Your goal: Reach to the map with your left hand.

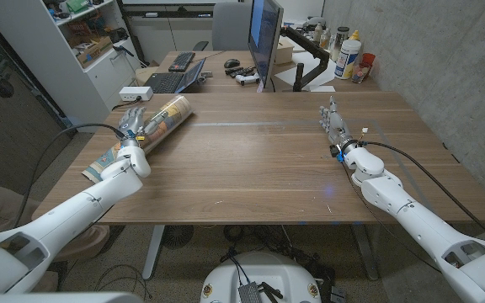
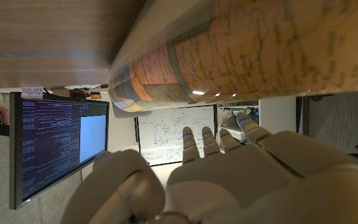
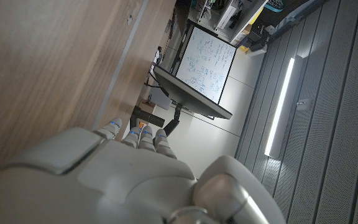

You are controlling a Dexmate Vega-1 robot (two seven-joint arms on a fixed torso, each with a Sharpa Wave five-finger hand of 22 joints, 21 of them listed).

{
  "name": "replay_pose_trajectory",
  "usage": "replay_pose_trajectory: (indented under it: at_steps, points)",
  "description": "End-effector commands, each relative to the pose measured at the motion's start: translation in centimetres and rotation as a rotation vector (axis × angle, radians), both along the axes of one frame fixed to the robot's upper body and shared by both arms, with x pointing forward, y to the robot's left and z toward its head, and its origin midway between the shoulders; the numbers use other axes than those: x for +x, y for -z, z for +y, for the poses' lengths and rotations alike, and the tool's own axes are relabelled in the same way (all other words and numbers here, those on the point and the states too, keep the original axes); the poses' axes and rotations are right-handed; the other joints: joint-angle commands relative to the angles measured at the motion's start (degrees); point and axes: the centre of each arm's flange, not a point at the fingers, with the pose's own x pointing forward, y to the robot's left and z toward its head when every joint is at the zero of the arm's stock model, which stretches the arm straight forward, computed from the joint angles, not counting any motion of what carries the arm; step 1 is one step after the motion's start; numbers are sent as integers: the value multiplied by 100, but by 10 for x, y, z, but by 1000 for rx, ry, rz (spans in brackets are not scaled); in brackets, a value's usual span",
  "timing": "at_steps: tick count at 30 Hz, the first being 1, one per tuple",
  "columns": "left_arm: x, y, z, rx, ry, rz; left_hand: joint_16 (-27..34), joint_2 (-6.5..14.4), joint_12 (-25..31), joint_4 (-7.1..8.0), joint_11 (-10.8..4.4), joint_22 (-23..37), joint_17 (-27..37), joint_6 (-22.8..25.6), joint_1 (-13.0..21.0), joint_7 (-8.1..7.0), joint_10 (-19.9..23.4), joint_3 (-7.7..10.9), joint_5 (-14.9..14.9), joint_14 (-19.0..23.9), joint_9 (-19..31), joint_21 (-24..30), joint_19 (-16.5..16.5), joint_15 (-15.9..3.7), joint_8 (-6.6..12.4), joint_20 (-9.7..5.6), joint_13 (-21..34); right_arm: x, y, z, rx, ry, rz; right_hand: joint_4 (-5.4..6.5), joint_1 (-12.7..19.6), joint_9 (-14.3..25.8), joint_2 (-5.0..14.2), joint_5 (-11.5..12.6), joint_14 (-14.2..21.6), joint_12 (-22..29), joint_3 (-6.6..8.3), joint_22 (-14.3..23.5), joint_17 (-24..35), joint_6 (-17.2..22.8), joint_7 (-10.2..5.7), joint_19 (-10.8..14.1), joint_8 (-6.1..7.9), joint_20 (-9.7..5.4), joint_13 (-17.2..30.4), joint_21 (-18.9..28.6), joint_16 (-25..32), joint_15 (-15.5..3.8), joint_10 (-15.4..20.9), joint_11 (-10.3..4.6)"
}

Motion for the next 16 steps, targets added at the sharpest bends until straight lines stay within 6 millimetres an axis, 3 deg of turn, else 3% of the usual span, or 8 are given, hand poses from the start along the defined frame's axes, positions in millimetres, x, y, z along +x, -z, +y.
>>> replay_pose_trajectory:
  at_steps: [1,16]
  points:
    - [5,3,2,-1,-6,15,-3,27,6,10,10,15,7,18,22,48,-19,11,4,-106,17,10,-15,-22,4,-15,26,3,1,-1,1,1,10,0,44,21,103,24,-205,9,-52,28,14,-24,-22,-58,38,15,24,48,-15,-16,0,3]
    - [9,7,0,-2,-3,22,1,34,4,10,9,15,7,23,31,43,-24,14,7,-113,17,12,-9,-17,3,-25,26,8,2,0,3,-1,15,-1,46,21,108,26,-205,7,-53,28,13,-24,-21,-59,38,20,24,50,-13,-17,-3,2]
